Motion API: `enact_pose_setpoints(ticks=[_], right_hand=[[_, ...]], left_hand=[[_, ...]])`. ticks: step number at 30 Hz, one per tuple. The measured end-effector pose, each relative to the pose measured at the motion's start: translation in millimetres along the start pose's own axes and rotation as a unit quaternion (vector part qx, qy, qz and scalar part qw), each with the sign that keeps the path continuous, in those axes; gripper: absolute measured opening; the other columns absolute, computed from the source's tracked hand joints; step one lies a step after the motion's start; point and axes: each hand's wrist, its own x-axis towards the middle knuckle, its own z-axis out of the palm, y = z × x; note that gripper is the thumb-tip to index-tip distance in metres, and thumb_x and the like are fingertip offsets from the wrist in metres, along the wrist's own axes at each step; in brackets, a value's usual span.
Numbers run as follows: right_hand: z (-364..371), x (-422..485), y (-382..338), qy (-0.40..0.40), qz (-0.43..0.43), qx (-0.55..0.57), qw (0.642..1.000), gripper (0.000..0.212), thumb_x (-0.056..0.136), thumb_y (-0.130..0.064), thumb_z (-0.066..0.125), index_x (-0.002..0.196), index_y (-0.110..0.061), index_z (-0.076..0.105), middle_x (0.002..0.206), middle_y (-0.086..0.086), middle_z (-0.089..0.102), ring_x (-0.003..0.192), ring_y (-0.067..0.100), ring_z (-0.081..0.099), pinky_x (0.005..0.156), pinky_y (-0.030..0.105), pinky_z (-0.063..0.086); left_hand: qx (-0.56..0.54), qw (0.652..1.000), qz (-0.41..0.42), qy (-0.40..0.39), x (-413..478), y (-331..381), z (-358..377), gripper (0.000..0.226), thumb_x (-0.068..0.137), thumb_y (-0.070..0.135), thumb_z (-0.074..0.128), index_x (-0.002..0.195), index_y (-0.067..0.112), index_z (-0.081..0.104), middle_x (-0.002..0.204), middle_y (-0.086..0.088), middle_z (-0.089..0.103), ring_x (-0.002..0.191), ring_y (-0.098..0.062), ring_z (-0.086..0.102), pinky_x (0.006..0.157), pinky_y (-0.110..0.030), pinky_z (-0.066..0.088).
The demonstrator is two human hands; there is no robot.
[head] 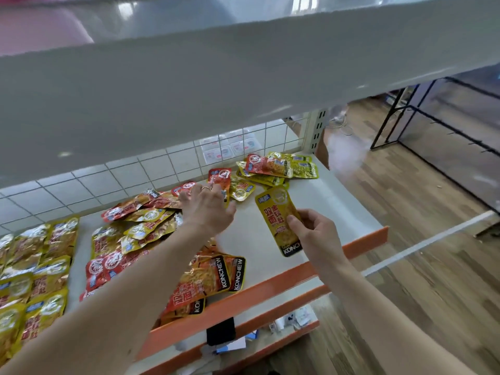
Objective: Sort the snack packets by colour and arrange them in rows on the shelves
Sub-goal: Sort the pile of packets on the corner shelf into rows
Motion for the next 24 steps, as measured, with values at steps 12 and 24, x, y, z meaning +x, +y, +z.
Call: enact_pose_setpoints(ticks=[12, 24], right_hand=[[-46.9, -19.4, 9.9, 0.056, 0.004, -0.003, 0.998, 0.007, 0.093, -0.016, 0.067, 0.091, -0.022, 0.069, 0.083, -0.003, 0.075, 0.079, 0.015, 0.073, 0.070, 0.031, 0.058], [2.3, -24.1, -24.9, -0.054, -0.005, 0.055, 0.997, 0.008, 0.092, -0.012, 0.067, 0.098, -0.014, 0.072, 0.088, 0.000, 0.077, 0.082, 0.015, 0.073, 0.069, 0.020, 0.054]], left_hand=[[-0.100, 0.989, 0.037, 0.106, 34.9, 17.7, 17.4, 0.027, 0.084, 0.022, 0.064, 0.106, 0.010, 0.055, 0.094, -0.019, 0.064, 0.092, -0.040, 0.061, 0.078, -0.044, 0.049], [-0.591, 0.795, -0.039, 0.129, -121.8, -11.0, -24.5, 0.012, 0.092, 0.012, 0.069, 0.095, 0.022, 0.073, 0.083, 0.007, 0.075, 0.079, -0.006, 0.070, 0.074, -0.026, 0.054]])
